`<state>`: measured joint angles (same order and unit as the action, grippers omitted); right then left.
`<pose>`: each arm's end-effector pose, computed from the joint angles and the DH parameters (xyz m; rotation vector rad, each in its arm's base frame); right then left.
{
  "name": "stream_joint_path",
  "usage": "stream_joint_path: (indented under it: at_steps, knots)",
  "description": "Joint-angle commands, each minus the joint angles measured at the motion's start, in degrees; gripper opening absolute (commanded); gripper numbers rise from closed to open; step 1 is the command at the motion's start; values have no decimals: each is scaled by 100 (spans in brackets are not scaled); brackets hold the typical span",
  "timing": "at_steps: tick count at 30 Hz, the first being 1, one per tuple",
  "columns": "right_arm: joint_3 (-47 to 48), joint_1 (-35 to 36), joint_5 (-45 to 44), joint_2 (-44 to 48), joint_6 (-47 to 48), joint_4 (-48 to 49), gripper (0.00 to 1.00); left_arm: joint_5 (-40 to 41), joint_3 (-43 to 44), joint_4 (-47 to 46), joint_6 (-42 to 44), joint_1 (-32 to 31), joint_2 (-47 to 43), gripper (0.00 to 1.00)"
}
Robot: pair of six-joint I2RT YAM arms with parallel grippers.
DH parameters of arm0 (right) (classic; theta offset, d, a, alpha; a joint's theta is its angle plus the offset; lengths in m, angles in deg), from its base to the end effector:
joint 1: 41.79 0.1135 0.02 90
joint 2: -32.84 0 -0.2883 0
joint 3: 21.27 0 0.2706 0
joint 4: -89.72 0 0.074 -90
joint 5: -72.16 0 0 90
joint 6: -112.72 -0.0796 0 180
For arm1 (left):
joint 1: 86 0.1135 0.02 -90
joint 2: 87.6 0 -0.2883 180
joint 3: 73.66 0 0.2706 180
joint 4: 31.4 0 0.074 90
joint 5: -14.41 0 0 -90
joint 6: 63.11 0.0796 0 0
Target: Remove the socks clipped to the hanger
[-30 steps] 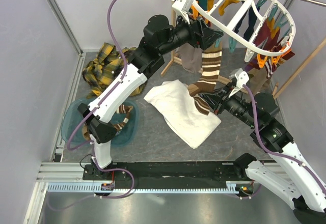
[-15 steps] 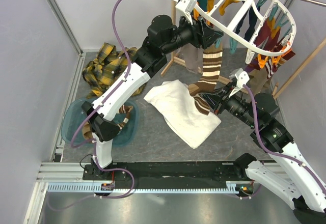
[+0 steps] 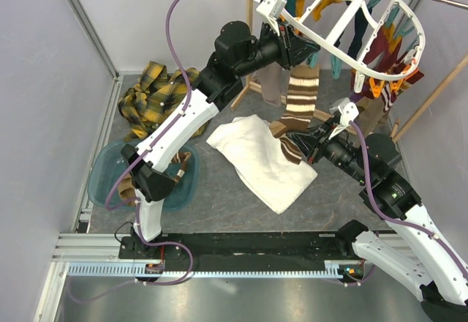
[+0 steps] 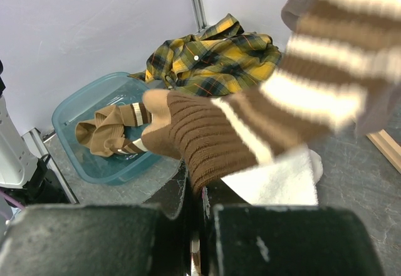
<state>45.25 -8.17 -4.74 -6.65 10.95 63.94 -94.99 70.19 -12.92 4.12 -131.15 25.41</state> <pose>0.1483 0.1202 0.4231 -0.4860 1.5304 0.7978 0.3414 -0.3807 0.5495 0.5818 1.3585 -1.2086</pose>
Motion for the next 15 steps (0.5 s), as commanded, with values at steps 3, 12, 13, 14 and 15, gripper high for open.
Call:
stream_joint_path:
  at_steps: [3, 12, 13, 14, 15]
  knots:
    - [25, 4, -53, 55, -1, 207, 4, -47, 308, -198, -132, -29, 28, 2]
    - [-168, 4, -185, 309, -1, -144, 4, 76, -350, -136, 123, -29, -446, 50]
    - [-220, -5, -211, 336, -18, -144, 5, 94, -673, -180, 149, -29, -647, 56]
    - [-247, -5, -229, 371, -44, -162, 5, 172, -833, -250, 167, -29, -744, 64]
    - [-265, -5, -255, 406, -62, -197, 6, 217, -983, -268, 211, -29, -850, 68]
